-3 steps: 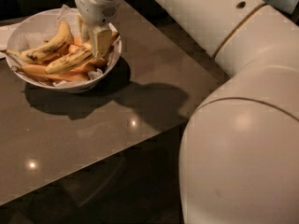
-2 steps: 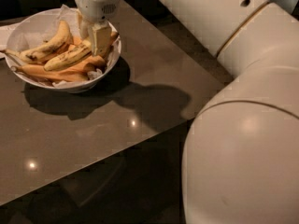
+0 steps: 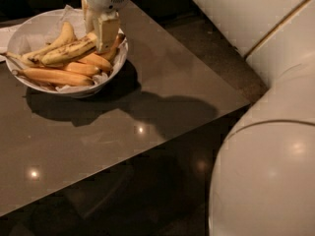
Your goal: Pick banana from white bowl
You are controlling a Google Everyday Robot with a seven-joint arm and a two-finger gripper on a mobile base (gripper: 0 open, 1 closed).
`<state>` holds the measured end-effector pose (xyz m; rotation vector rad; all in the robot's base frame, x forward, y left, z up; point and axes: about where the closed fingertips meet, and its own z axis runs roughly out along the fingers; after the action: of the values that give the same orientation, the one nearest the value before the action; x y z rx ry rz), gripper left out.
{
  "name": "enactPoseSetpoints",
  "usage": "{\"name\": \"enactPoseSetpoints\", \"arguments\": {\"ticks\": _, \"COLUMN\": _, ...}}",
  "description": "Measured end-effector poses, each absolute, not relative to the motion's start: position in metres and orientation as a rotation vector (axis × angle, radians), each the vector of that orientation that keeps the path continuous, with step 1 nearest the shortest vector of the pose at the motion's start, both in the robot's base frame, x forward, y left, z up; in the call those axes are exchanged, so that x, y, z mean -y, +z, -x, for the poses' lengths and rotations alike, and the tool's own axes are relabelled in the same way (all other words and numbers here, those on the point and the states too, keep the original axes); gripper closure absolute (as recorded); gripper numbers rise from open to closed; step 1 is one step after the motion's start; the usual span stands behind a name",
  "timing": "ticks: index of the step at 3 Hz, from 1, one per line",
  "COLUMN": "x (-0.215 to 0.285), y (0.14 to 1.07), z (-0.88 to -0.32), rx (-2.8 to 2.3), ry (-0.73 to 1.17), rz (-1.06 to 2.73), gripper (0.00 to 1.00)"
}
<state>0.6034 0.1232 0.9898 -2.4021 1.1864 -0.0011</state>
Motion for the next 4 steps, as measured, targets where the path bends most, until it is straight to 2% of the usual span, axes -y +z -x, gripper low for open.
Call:
{"name": "enactPoseSetpoints", "arguments": {"ticks": 2, "x": -0.112, "y": 1.000, "z": -0.590, "rx": -1.257, "ry": -0.028, "rz": 2.385, "gripper": 1.00}}
{"name": "enactPoseSetpoints", "arguments": {"ticks": 4, "x": -0.059, "y": 1.020, "z": -0.537, "rx": -1.554, "ry": -0.105, "rz": 2.231, "gripper": 1.00}}
